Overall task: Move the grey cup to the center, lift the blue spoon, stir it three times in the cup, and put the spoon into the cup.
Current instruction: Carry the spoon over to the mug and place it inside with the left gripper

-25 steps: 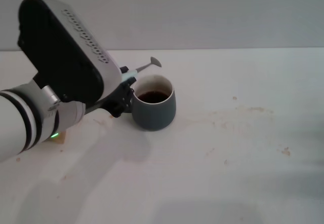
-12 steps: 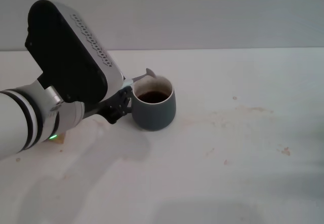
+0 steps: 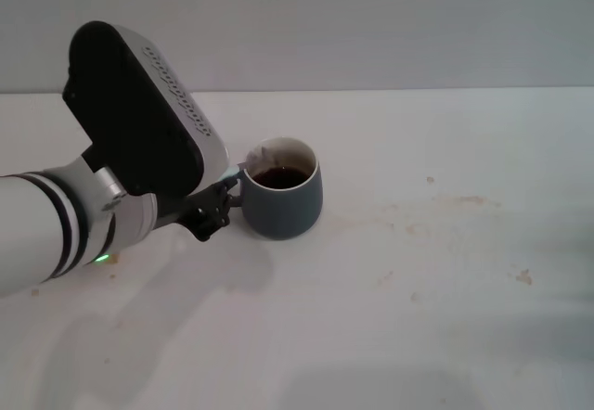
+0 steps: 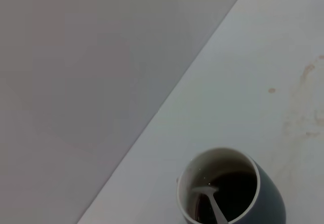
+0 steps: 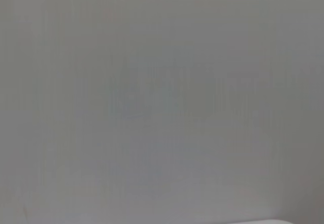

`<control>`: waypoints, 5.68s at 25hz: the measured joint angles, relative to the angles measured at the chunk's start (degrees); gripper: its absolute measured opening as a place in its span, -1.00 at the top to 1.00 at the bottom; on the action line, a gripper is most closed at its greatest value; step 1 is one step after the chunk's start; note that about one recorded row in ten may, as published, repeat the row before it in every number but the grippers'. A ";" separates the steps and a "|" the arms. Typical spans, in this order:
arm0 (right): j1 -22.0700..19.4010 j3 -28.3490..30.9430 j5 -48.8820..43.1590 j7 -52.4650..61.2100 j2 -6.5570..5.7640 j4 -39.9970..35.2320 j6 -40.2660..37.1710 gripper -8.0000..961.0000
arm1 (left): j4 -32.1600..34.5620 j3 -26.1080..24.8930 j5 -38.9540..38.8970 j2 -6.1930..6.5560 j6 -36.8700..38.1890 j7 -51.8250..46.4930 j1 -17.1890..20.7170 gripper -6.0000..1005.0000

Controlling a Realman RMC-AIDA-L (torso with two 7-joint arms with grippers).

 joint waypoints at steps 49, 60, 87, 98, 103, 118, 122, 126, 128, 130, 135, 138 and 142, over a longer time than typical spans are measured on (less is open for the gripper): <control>-0.13 -0.61 -0.41 0.00 0.00 -0.09 -0.01 0.99 | 9.11 1.77 -2.11 -0.27 0.22 -0.15 -9.79 0.65; 0.12 -0.61 -0.44 0.00 0.00 -0.23 0.28 0.99 | 11.43 -0.19 -1.96 -0.24 1.13 -0.02 -12.14 0.65; 1.12 -0.68 -0.44 0.00 0.01 -0.11 0.53 0.99 | 9.03 2.10 -1.90 -0.04 -0.24 0.09 -10.06 0.65; 1.16 -0.71 -0.43 0.00 0.00 0.09 0.52 0.99 | 9.99 -1.01 -0.75 -0.07 0.00 1.00 -9.67 0.65; 1.17 -0.70 -0.43 0.00 0.04 0.09 0.52 0.99 | 10.74 -1.06 -0.80 -0.13 0.06 1.00 -10.81 0.65; 1.04 -0.70 -0.43 0.00 0.15 -0.03 0.53 0.99 | 11.55 3.19 -1.42 -0.44 1.68 0.71 -13.64 0.64; 1.00 -0.70 -0.43 0.00 0.16 -0.04 0.55 0.99 | 10.76 3.44 -1.45 -0.43 1.25 0.54 -12.39 0.61; 1.05 -0.70 -0.43 0.00 0.14 -0.02 0.58 0.99 | 10.04 3.30 -1.28 -0.28 1.27 0.60 -10.49 0.58; 1.14 -0.72 -0.43 -0.01 0.12 -0.01 0.59 0.99 | 9.94 2.27 -1.05 -0.14 1.21 0.77 -9.49 0.56; 1.14 -0.75 -0.43 0.00 0.11 0.01 0.60 0.99 | 9.92 1.97 -1.00 -0.13 1.21 0.80 -9.36 0.55; 1.16 -0.79 -0.48 0.00 0.09 0.05 0.61 0.99 | 10.60 -0.52 -0.92 -0.09 1.26 1.18 -9.09 0.51; 1.01 -0.79 -0.51 0.00 0.09 0.04 0.62 0.99 | 11.09 -1.19 -0.92 -0.09 1.43 1.42 -9.32 0.49; 0.92 -0.79 -0.52 0.00 0.09 0.09 0.62 0.99 | 11.33 -1.35 -0.89 -0.20 1.86 1.49 -9.70 0.45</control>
